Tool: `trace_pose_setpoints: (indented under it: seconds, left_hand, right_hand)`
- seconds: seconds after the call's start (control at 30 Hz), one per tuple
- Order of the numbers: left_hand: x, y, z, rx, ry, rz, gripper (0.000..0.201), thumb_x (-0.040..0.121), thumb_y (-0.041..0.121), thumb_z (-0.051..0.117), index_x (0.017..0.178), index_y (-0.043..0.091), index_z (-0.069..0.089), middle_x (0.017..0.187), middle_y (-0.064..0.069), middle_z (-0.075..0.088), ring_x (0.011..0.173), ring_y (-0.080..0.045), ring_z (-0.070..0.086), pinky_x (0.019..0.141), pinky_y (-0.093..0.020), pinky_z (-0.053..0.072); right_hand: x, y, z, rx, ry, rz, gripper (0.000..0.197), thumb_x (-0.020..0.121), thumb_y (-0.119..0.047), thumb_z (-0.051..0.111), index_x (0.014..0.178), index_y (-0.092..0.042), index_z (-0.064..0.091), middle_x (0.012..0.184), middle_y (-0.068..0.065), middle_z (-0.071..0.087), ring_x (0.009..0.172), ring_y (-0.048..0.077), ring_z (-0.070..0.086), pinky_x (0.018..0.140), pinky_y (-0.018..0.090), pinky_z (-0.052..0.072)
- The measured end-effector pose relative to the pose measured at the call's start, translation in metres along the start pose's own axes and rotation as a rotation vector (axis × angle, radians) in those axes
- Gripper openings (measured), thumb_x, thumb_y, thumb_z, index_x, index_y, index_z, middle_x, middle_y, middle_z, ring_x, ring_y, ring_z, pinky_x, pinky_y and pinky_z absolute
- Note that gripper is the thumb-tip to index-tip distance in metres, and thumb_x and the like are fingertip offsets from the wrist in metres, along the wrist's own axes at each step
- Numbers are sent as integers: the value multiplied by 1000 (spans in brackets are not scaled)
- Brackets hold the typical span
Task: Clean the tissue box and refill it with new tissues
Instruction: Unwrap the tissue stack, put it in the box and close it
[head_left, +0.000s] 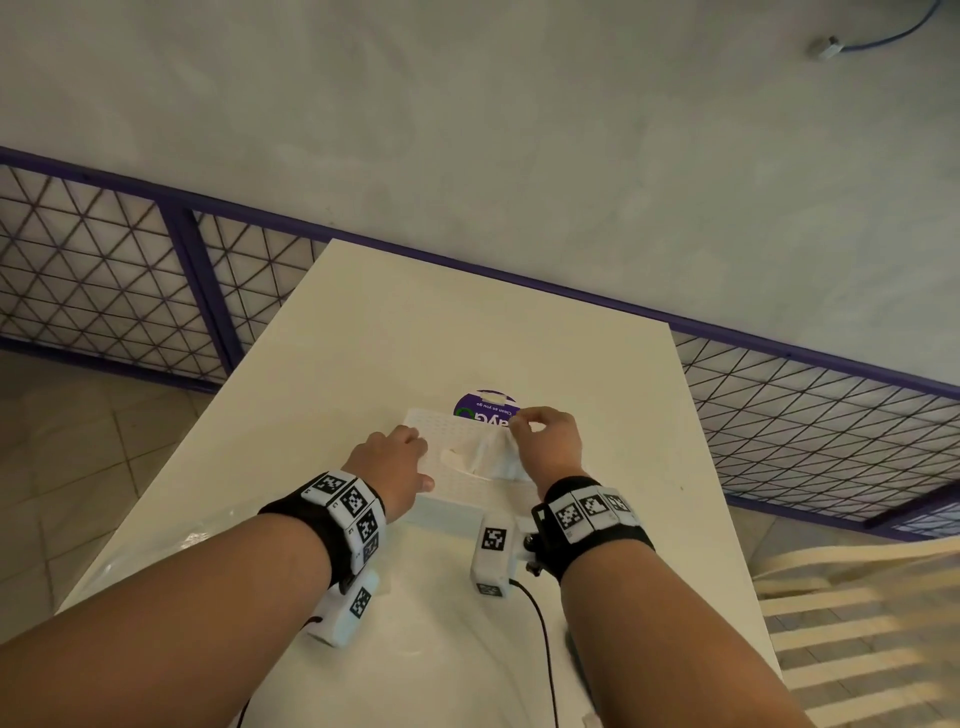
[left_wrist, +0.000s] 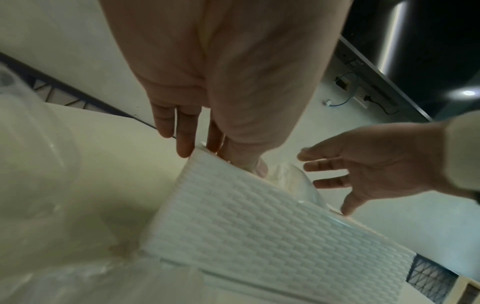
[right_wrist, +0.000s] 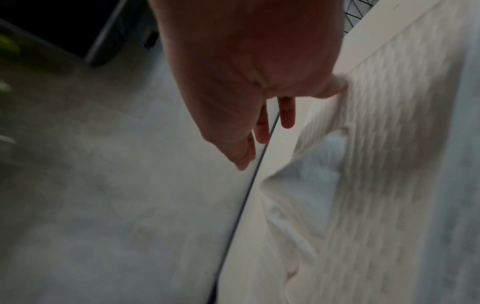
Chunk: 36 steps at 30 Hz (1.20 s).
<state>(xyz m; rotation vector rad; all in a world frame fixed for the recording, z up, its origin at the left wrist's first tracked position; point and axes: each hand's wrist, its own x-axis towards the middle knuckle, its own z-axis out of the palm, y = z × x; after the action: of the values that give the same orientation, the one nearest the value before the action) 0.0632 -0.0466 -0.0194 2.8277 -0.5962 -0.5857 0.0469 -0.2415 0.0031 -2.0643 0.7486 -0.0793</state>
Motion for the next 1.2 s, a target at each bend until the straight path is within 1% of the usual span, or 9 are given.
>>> trace_pose_setpoints:
  seconds: [0.07,0.17,0.23,0.33,0.5,0.7,0.97,1.1,1.2]
  left_hand:
    - [-2,0,4,13,16,6,51,99,35,41,146,18,27,157,2,18,130,-28,34,101,-36,38]
    - [-4,1,9,0,32,1,50,101,28,37,147,17,23,159,2,13,129,-29,34,98,-35,39]
    - [-4,1,12,-13,24,-9,51,100,22,38,148,16,22,158,1,12,128,-30,33,99,-34,40]
    - [-2,3,12,-18,13,-14,51,100,20,39,148,14,23,158,0,12,128,-31,33,101,-35,39]
    - [1,0,8,6,-40,-18,52,101,22,35,150,15,18,160,0,5,132,-32,32,105,-37,37]
    - [4,-4,-5,37,-93,-60,57,99,18,32,151,27,9,160,13,-5,131,-27,36,101,-40,39]
    - [11,-4,-10,102,-145,-54,66,95,8,32,151,29,4,159,14,-13,134,-26,37,104,-47,34]
    - [6,-15,-19,-5,-98,-33,53,102,27,29,151,33,12,159,15,-9,140,-24,30,111,-49,27]
    - [-6,-49,-27,-98,26,-145,51,101,38,30,150,33,17,161,9,5,141,-23,28,112,-47,25]
  right_hand:
    - [-17,5,-17,-24,27,-94,5,82,-29,64,87,-29,64,115,-2,51,112,22,50,99,36,42]
    - [-48,26,-25,-160,-18,-204,9,81,-22,66,89,-26,66,108,-7,51,107,16,53,88,22,39]
    - [-70,42,-20,-388,-129,-290,15,84,-26,62,97,-29,69,105,-11,54,104,14,51,90,26,40]
    - [-82,60,-10,-626,-193,-385,30,92,-29,51,119,-33,63,122,-10,57,115,18,45,98,32,35]
    - [-69,58,0,-557,-145,-350,30,96,-22,44,114,-29,66,116,-7,62,111,20,46,99,33,37]
    - [-56,49,6,-531,-127,-272,36,94,-14,40,113,-29,68,120,-7,61,114,21,43,103,39,36]
    - [-52,50,7,-528,-113,-238,33,95,-22,40,112,-33,66,118,-10,59,117,20,41,94,40,45]
    - [-56,45,7,-528,-127,-240,35,93,-18,42,117,-30,64,125,-7,56,120,21,41,103,40,38]
    - [-74,42,14,-554,-103,-318,40,89,-19,47,127,-26,56,135,-3,47,125,22,36,110,36,30]
